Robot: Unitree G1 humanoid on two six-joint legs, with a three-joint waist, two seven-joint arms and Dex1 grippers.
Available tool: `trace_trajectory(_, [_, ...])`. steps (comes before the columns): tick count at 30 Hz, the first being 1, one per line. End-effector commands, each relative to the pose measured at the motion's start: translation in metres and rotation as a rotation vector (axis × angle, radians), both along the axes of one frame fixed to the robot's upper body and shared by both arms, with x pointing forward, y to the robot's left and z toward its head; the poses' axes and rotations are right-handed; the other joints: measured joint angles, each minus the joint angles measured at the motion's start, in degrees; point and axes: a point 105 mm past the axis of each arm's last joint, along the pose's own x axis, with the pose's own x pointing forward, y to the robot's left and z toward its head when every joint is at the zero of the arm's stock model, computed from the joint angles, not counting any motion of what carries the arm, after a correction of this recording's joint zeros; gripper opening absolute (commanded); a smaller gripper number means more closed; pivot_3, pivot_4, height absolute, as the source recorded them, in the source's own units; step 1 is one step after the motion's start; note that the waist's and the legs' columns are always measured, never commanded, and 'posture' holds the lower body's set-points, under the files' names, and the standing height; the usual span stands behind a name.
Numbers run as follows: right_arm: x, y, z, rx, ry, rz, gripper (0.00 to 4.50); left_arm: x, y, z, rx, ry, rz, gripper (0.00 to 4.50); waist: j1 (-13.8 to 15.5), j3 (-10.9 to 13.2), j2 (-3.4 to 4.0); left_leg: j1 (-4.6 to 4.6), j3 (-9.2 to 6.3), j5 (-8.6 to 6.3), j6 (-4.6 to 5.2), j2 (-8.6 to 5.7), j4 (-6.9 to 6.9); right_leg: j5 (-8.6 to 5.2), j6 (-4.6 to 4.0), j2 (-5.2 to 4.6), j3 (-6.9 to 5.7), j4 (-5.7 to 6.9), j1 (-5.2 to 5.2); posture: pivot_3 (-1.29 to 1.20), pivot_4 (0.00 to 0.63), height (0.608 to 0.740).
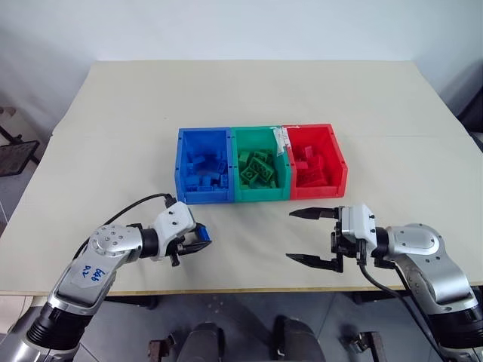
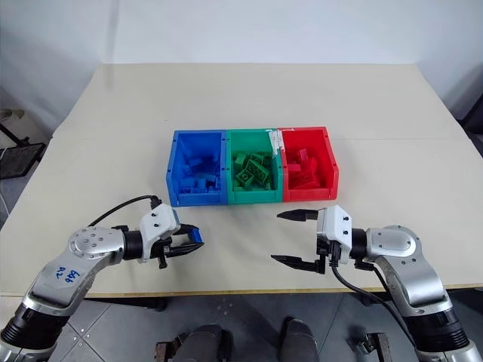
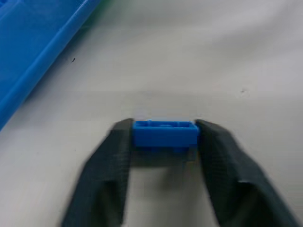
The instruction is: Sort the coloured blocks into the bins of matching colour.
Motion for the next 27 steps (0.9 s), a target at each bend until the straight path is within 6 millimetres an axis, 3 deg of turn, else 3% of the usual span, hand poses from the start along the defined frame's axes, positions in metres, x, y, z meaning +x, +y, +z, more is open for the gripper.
trace_trajectory(1, [-0.002, -0.002, 0.009, 0.011, -0.051, -0.009, 4.50, -0.003, 0.001, -0.005, 0.023, 0.017, -0.008, 1.46, -0.02, 0.00, 0.00, 0.01, 0.00, 0.00, 0.00, 0.00, 0.00, 0.00, 0.00, 0.00, 0.00, 0.00, 0.00, 0.00, 0.150, 0.740])
trace_trajectory(4, [-0.002, -0.006, 0.011, 0.031, -0.060, -0.046, 4.50, 0.003, 0.002, 0.005, -0.014, -0.037, 0.004, 1.46, 0.00, 0.00, 0.00, 0.00, 0.00, 0.00, 0.00, 0.00, 0.00, 0.00, 0.00, 0.00, 0.00, 0.00, 0.00, 0.00, 0.150, 0.740])
trace_trajectory(7, [0.004, -0.012, 0.027, 0.146, -0.100, -0.159, 4.50, 0.016, -0.008, 0.046, -0.231, -0.173, 0.031, 1.46, 0.13, 0.01, -0.01, -0.04, 0.00, 0.00, 0.00, 0.01, 0.02, 0.00, 0.00, 0.00, 0.00, -0.02, -0.01, 0.00, 0.150, 0.740])
trace_trajectory(8, [0.007, -0.015, 0.037, 0.208, -0.136, -0.216, 4.50, 0.022, -0.012, 0.067, -0.326, -0.250, 0.044, 1.46, 0.24, 0.01, -0.02, -0.05, -0.02, 0.00, 0.00, 0.02, 0.05, 0.00, 0.00, 0.00, -0.01, 0.00, -0.01, 0.00, 0.150, 0.740])
trace_trajectory(11, [0.013, -0.021, 0.054, 0.330, -0.184, -0.333, 4.50, 0.041, -0.019, 0.096, -0.397, -0.377, 0.113, 1.46, 0.25, 0.00, -0.02, -0.12, -0.12, 0.00, 0.00, 0.03, 0.20, 0.01, -0.02, 0.00, -0.06, 0.05, -0.01, 0.00, 0.150, 0.740])
trace_trajectory(14, [0.012, -0.020, 0.054, 0.341, -0.180, -0.357, 4.50, 0.061, -0.023, 0.107, -0.406, -0.431, 0.191, 1.46, 0.08, -0.01, -0.01, -0.08, -0.08, 0.00, 0.00, -0.02, 0.16, 0.01, -0.01, 0.00, -0.04, 0.04, 0.02, 0.00, 0.150, 0.740])
trace_trajectory(18, [0.012, -0.019, 0.056, 0.332, -0.189, -0.360, 4.50, 0.090, -0.020, 0.099, -0.359, -0.406, 0.315, 1.46, 0.03, -0.01, -0.01, -0.04, -0.04, 0.00, 0.00, -0.04, 0.05, 0.01, -0.01, 0.00, -0.05, 0.03, 0.00, 0.00, 0.150, 0.740])
trace_trajectory(21, [0.013, -0.019, 0.058, 0.322, -0.196, -0.351, 4.50, 0.099, -0.024, 0.096, -0.385, -0.376, 0.331, 1.46, -0.04, 0.00, -0.02, -0.04, -0.01, 0.00, 0.00, -0.04, 0.02, 0.01, -0.01, 0.00, -0.05, 0.02, -0.02, 0.00, 0.150, 0.740])
trace_trajectory(27, [0.012, -0.015, 0.054, 0.308, -0.160, -0.316, 4.50, 0.099, -0.021, 0.101, -0.411, -0.395, 0.303, 3.38, -0.05, 0.00, -0.02, -0.06, -0.02, 0.00, 0.00, -0.04, 0.02, 0.01, -0.01, 0.00, -0.06, 0.00, -0.03, 0.00, 0.150, 0.740])
